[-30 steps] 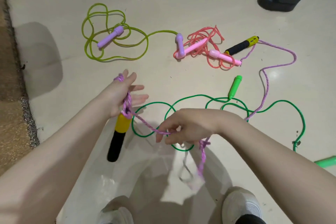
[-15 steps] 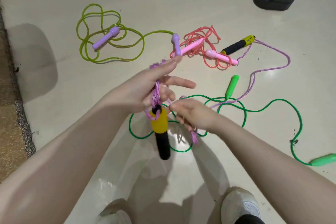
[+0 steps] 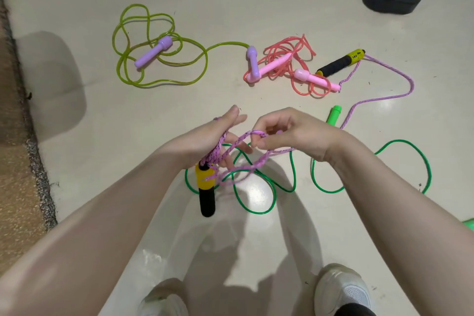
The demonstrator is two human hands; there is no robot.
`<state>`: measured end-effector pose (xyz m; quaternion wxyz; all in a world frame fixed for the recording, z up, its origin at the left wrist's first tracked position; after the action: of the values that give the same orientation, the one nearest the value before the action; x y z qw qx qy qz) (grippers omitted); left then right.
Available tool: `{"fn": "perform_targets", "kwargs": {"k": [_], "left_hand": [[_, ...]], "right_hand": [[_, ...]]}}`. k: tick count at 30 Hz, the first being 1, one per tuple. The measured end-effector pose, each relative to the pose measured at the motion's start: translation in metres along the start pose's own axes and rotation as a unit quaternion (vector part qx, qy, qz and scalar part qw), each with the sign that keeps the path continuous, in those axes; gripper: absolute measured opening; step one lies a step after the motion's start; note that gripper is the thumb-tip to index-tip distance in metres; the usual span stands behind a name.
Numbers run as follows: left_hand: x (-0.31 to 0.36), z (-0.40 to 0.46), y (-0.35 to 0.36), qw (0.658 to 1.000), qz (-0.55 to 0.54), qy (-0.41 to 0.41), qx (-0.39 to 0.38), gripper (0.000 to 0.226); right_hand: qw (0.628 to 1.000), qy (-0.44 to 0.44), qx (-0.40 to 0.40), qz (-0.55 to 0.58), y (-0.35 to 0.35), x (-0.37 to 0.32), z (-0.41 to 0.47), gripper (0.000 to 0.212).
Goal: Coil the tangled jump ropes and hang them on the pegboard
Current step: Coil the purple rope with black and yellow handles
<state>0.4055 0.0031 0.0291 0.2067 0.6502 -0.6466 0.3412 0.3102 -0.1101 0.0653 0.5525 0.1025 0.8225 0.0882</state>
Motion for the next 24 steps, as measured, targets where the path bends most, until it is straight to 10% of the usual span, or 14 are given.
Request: {"fn": "perform_targets", "kwargs": {"k": [6,13,19,24], "left_hand": [[0.006,-0.007,0.007,0.992,0.046,0.089,-0.081,0.042],[-0.005,0.000,-0.012,0.977,-0.152,0.114,0.096,0.023],[-0.025,0.010,-0.030,0.866,-0.468,0.072,0.159,0.030],[-0.035,0.008,-0.058,0.726,-0.634,0.096,0.251,0.029]], "right_hand": [[0.993,-0.003,0.116,0.000,-0.022,0.023,-0.001,0.035],[0.980,0.129,0.139,0.066,-0.036,0.052,-0.013,0.023],[0.945,0.066,0.257,0.192,-0.066,0.062,-0.022,0.029],[0.811,-0.018,0.502,0.300,-0.105,0.077,-0.044,0.033]]}}
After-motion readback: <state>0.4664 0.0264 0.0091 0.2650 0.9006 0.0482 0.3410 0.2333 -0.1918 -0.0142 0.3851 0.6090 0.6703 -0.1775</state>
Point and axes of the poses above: each hand's wrist, its own z-axis towards the middle knuckle, its own y-axis out of the palm, x = y × z, the point moved 4 cm from there along z, towards the middle knuckle, and after that the axes turned 15 degrees about z, right-handed, at the moved point
